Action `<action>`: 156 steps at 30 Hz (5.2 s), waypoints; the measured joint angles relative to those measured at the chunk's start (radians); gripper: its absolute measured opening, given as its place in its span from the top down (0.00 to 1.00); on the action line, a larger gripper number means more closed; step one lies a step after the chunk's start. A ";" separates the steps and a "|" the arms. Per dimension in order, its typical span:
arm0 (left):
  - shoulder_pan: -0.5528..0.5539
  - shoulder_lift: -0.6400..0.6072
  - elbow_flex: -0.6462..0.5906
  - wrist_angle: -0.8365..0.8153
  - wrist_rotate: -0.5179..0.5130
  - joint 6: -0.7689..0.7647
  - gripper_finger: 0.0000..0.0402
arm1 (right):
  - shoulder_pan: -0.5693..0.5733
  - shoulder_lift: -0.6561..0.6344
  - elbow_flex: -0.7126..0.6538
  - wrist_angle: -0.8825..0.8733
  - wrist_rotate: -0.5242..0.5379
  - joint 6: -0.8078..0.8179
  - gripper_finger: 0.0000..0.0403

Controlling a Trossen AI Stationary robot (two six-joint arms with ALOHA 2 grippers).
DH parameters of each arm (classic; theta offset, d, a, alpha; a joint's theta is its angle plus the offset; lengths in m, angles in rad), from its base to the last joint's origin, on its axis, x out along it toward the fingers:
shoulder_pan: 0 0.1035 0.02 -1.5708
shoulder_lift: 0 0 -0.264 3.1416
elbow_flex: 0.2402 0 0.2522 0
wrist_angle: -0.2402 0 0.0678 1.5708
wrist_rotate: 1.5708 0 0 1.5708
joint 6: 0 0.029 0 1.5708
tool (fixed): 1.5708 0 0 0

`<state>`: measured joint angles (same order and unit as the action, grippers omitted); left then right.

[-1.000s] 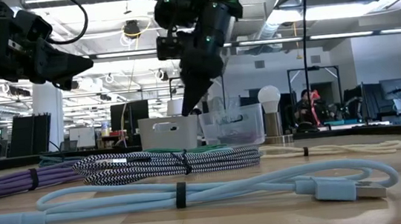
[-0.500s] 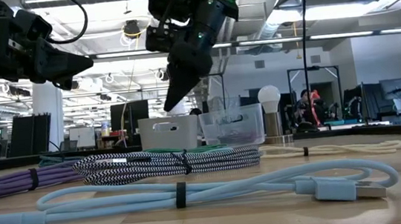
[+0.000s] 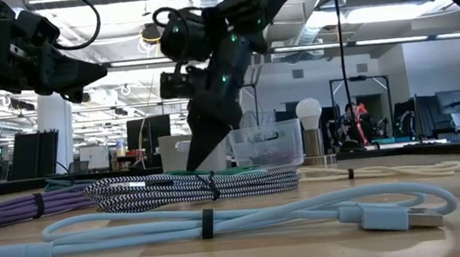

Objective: Pick & Place USB Port
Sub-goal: Put the green charger cable into the white bin, then put the braided blue charger cable into the transparent bin

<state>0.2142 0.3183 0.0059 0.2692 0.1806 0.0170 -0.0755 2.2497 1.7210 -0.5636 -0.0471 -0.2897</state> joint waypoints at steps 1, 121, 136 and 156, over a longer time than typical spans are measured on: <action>0.000 0.002 0.000 0.002 0.000 0.000 0.93 | -0.003 0.006 0.000 0.006 0.000 0.000 0.67; 0.000 0.018 0.000 0.008 0.000 -0.057 0.93 | -0.297 -0.895 -0.747 0.471 -0.321 0.142 0.83; 0.000 0.109 0.000 0.009 0.013 -0.012 0.93 | -0.247 -1.240 -1.277 0.864 -0.293 0.324 0.83; 0.000 0.122 0.000 0.315 -0.128 0.369 0.93 | -0.266 -1.371 -1.384 0.959 -0.232 0.194 0.90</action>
<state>0.2142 0.4408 0.0063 0.5846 0.0525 0.3855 -0.3413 0.8782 0.3369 0.3959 -0.2793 -0.0952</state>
